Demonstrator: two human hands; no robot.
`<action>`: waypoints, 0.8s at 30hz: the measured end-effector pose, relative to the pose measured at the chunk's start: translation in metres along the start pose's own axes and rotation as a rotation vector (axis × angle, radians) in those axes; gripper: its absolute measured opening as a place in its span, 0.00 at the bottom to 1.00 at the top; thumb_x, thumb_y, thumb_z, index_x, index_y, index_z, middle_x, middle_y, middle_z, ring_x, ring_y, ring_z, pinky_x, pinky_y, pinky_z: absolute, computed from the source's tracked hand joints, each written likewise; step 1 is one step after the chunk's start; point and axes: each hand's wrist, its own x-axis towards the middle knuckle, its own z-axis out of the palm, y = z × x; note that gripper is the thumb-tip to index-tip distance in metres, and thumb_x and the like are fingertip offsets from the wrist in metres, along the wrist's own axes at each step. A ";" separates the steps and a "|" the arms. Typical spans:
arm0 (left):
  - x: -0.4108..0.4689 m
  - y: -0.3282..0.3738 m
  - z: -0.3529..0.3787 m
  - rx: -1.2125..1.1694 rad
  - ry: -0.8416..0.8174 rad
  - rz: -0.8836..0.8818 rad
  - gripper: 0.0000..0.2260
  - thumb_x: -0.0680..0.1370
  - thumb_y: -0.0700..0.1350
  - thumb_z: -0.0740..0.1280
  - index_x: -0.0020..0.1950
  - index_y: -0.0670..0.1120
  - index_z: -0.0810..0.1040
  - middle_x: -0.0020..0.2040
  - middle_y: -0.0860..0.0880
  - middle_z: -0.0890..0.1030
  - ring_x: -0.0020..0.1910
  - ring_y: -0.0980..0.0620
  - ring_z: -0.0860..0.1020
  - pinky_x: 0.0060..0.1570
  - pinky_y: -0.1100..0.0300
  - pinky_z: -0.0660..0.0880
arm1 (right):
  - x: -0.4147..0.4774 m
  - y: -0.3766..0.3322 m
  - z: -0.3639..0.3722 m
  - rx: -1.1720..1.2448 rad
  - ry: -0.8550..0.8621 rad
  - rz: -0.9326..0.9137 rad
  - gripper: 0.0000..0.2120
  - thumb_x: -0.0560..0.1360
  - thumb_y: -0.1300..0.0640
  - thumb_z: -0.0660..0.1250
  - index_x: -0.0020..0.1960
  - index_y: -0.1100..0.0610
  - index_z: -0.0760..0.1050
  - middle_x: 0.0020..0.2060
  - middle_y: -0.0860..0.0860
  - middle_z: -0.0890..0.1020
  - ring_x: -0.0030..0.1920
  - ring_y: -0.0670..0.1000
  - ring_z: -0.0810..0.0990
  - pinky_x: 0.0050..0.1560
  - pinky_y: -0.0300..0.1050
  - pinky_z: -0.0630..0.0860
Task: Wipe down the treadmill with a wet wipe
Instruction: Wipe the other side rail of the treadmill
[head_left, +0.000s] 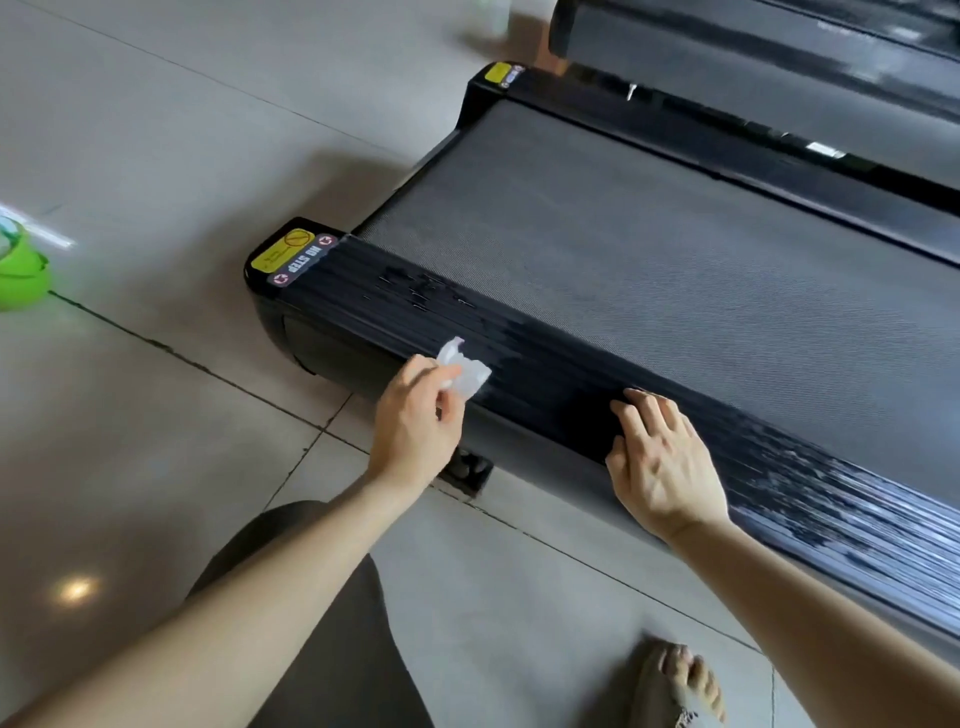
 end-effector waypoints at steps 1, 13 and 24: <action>-0.002 0.008 0.005 -0.004 -0.017 0.113 0.09 0.79 0.35 0.66 0.55 0.41 0.85 0.46 0.49 0.77 0.42 0.53 0.74 0.42 0.66 0.73 | 0.000 0.000 0.000 -0.001 -0.004 0.001 0.22 0.77 0.54 0.56 0.66 0.62 0.75 0.66 0.60 0.76 0.64 0.62 0.73 0.67 0.56 0.72; 0.008 -0.017 0.001 0.315 -0.324 0.400 0.24 0.86 0.55 0.56 0.75 0.41 0.73 0.79 0.43 0.68 0.78 0.46 0.67 0.79 0.48 0.60 | 0.000 0.002 0.001 0.023 0.031 -0.009 0.22 0.78 0.54 0.56 0.65 0.63 0.76 0.64 0.60 0.76 0.65 0.62 0.74 0.69 0.56 0.71; -0.028 0.066 0.033 0.420 -0.698 0.461 0.55 0.72 0.79 0.57 0.84 0.39 0.52 0.84 0.41 0.48 0.84 0.48 0.41 0.82 0.49 0.43 | -0.001 0.001 -0.001 0.031 0.013 -0.008 0.21 0.78 0.53 0.55 0.65 0.61 0.75 0.64 0.59 0.77 0.64 0.61 0.74 0.68 0.55 0.71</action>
